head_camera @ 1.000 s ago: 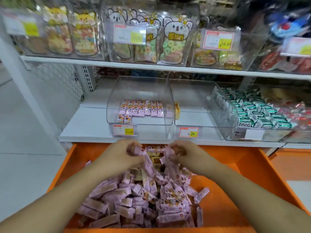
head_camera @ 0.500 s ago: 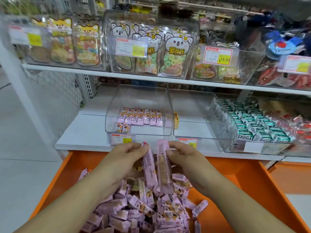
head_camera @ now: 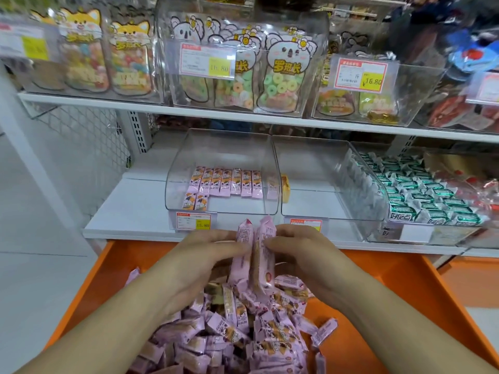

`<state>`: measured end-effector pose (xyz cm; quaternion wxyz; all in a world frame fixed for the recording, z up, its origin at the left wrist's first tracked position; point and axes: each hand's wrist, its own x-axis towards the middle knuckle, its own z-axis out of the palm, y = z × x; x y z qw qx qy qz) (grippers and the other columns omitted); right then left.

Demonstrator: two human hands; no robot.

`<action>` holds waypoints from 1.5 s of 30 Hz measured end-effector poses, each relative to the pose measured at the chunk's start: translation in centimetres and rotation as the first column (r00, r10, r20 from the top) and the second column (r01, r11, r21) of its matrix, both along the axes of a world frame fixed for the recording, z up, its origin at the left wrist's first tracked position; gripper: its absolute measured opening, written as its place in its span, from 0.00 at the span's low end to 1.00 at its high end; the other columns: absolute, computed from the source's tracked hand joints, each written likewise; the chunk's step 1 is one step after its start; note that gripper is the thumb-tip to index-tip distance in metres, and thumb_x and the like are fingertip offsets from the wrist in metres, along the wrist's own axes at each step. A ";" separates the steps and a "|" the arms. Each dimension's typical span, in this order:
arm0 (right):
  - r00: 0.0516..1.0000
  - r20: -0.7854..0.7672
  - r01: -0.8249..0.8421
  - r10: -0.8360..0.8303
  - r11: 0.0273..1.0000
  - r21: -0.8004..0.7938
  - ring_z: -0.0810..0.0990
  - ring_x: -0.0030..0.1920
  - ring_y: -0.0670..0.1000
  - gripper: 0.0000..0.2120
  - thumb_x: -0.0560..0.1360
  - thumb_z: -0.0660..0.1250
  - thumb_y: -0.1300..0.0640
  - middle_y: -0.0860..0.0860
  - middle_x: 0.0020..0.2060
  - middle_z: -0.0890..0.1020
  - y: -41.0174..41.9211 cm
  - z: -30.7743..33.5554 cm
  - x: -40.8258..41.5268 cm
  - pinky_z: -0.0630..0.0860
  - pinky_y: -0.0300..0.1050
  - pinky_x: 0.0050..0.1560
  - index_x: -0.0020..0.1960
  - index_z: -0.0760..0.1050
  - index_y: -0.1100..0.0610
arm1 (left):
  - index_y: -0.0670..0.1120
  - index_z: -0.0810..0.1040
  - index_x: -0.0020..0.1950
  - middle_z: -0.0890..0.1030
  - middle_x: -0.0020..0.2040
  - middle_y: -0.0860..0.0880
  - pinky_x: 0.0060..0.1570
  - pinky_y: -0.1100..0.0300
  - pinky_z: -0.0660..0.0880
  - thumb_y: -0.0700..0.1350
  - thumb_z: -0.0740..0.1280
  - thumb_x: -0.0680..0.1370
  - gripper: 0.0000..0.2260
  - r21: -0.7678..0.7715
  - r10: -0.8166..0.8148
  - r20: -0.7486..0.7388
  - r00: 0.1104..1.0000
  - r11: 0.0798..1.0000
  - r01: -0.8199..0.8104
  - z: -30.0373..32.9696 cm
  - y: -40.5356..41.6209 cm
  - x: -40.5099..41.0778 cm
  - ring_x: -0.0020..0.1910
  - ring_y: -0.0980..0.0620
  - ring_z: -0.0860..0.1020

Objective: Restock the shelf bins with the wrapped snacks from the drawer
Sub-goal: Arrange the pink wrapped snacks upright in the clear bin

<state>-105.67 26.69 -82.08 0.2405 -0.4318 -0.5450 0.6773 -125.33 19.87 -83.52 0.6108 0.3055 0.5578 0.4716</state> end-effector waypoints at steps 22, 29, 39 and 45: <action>0.994 0.076 0.073 -0.079 0.995 0.073 0.84 0.37 0.56 0.11 0.78 0.76 0.54 0.55 0.39 0.84 -1.0 1.3 0.3 0.79 0.47 0.33 0.56 0.78 0.56 | 0.44 0.86 0.59 0.88 0.52 0.44 0.49 0.57 0.76 0.37 0.74 0.77 0.11 0.043 -0.085 -0.097 0.992 0.995 0.090 -0.2 -1.1 1.4 0.47 0.50 0.85; 0.976 -0.084 0.193 -0.200 0.978 -0.081 0.87 0.45 0.67 0.06 0.77 0.72 0.65 0.61 0.44 0.86 0.8 2.3 1.9 0.84 0.49 0.41 0.54 0.80 0.63 | 0.38 0.83 0.58 0.88 0.51 0.39 0.64 0.43 0.78 0.36 0.74 0.77 0.11 0.021 0.216 -0.059 0.975 0.976 -0.215 -0.1 -0.4 -0.8 0.53 0.41 0.86; 0.994 -0.023 0.108 -0.107 0.994 0.019 0.85 0.41 0.58 0.09 0.77 0.75 0.60 0.60 0.42 0.85 -1.6 0.0 -0.3 0.81 0.48 0.44 0.49 0.78 0.64 | 0.36 0.83 0.51 0.85 0.54 0.33 0.60 0.41 0.79 0.41 0.75 0.75 0.09 0.012 0.151 0.045 0.987 0.988 -0.152 0.1 -1.1 0.4 0.50 0.39 0.84; 0.993 0.110 -0.057 0.040 0.986 0.154 0.77 0.30 0.45 0.11 0.77 0.76 0.61 0.53 0.34 0.82 -2.1 0.9 -0.5 0.72 0.35 0.31 0.50 0.76 0.67 | 0.42 0.84 0.59 0.88 0.52 0.45 0.57 0.49 0.81 0.45 0.80 0.73 0.17 0.056 0.085 -0.185 0.979 0.996 -0.076 0.7 -1.3 -0.1 0.51 0.49 0.87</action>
